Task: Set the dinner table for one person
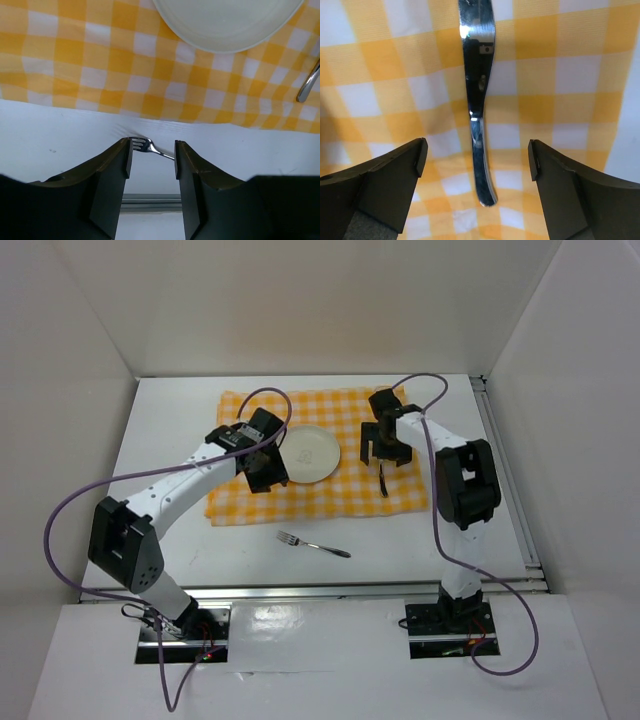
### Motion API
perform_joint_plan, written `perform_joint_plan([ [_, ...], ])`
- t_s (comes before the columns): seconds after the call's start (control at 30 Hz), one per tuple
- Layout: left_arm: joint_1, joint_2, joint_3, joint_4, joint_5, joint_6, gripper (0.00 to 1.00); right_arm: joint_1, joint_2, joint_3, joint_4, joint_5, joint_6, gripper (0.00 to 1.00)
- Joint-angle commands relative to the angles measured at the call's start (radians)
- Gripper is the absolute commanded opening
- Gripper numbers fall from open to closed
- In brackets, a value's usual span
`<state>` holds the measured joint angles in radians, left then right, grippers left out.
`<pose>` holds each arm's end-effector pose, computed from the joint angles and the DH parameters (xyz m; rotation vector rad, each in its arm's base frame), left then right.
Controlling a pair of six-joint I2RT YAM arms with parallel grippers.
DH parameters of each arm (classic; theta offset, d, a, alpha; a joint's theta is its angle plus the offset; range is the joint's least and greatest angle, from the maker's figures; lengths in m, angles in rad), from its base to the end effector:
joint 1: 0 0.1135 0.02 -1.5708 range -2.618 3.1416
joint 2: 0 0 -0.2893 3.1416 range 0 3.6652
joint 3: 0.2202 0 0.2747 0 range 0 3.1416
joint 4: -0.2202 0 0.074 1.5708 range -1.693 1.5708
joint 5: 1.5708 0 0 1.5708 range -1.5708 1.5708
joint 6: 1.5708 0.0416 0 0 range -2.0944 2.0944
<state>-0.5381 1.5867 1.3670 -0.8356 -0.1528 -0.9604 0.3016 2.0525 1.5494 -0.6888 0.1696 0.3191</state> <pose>0.3090 -0.1770 0.3027 -0.6062 2.5738 -0.3265 0.4417 0.1300 0.1864 0.0684 2.7290 -0.0611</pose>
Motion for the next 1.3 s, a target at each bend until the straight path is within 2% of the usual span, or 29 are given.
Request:
perform_joint_plan([
  [0.0, -0.011, -0.051, -0.009, -0.022, -0.001, -0.084, 0.56, 0.007, -0.179, 0.008, -0.005, -0.005, 0.006, 0.94],
  [0.13, -0.02, -0.089, 0.013, -0.059, -0.06, -0.101, 0.56, 0.076, -0.337, -0.109, 0.08, -0.137, -0.05, 0.86],
  [0.2, 0.002, -0.103, 0.032, -0.071, -0.082, -0.089, 0.56, 0.18, -0.417, -0.201, 0.132, -0.195, -0.095, 0.83],
  [0.33, 0.067, -0.103, 0.145, -0.122, -0.122, -0.038, 0.56, 0.391, -0.46, -0.31, 0.144, -0.254, -0.192, 0.77],
  [0.37, 0.082, -0.103, 0.205, -0.137, -0.122, 0.006, 0.56, 0.475, -0.471, -0.354, 0.144, -0.236, -0.219, 0.77],
  [0.5, 0.18, -0.056, 0.374, -0.209, -0.142, 0.094, 0.57, 0.625, -0.48, -0.425, 0.195, -0.159, -0.239, 0.74],
  [0.53, 0.223, -0.056, 0.398, -0.218, -0.142, 0.106, 0.58, 0.64, -0.48, -0.425, 0.216, -0.159, -0.251, 0.71],
  [0.73, 0.39, -0.085, 0.448, -0.18, -0.025, 0.202, 0.62, 0.731, -0.369, -0.44, 0.253, -0.15, -0.313, 0.69],
  [0.87, 0.45, -0.114, 0.422, -0.145, 0.03, 0.213, 0.62, 0.752, -0.299, -0.431, 0.278, -0.13, -0.322, 0.66],
  [1.07, 0.469, -0.123, 0.369, -0.12, 0.084, 0.233, 0.62, 0.752, -0.243, -0.451, 0.325, -0.12, -0.313, 0.61],
  [1.27, 0.469, -0.134, 0.31, -0.12, 0.093, 0.233, 0.62, 0.752, -0.221, -0.472, 0.334, -0.139, -0.293, 0.5],
])
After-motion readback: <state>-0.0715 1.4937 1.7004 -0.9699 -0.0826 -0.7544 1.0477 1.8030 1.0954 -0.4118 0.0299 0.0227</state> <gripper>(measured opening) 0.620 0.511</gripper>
